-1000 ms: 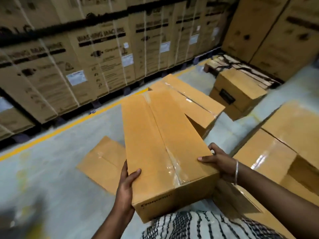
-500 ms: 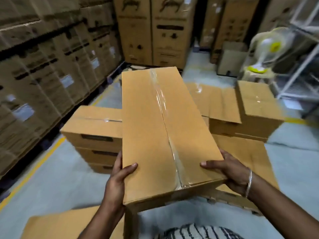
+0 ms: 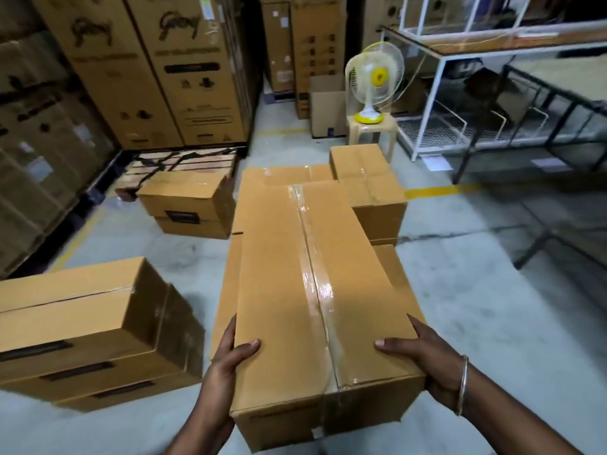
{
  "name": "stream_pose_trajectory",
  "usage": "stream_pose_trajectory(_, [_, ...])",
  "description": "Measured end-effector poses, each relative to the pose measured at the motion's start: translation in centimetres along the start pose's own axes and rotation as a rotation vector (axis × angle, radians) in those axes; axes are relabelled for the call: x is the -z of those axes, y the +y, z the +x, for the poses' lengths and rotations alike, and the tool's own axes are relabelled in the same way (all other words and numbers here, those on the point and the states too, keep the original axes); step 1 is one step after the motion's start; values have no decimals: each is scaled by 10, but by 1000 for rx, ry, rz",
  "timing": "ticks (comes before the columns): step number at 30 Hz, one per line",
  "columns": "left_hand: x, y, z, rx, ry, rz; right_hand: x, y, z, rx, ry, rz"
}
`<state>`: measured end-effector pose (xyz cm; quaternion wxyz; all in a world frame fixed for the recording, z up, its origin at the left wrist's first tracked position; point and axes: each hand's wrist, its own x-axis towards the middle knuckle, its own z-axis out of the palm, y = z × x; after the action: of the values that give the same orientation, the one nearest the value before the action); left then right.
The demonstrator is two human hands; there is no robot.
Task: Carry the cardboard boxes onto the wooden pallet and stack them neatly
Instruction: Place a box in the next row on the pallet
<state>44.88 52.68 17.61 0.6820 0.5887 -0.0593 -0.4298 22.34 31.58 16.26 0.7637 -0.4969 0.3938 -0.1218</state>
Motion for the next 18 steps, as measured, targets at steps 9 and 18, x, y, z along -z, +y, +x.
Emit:
stream_pose_trajectory(9, [-73,-36,74,196,-52,49,93,1,44,-95,47,25])
stream_pose_trajectory(18, [-57,-45,196,308,-154,136,95,5,136,-204,190,-42])
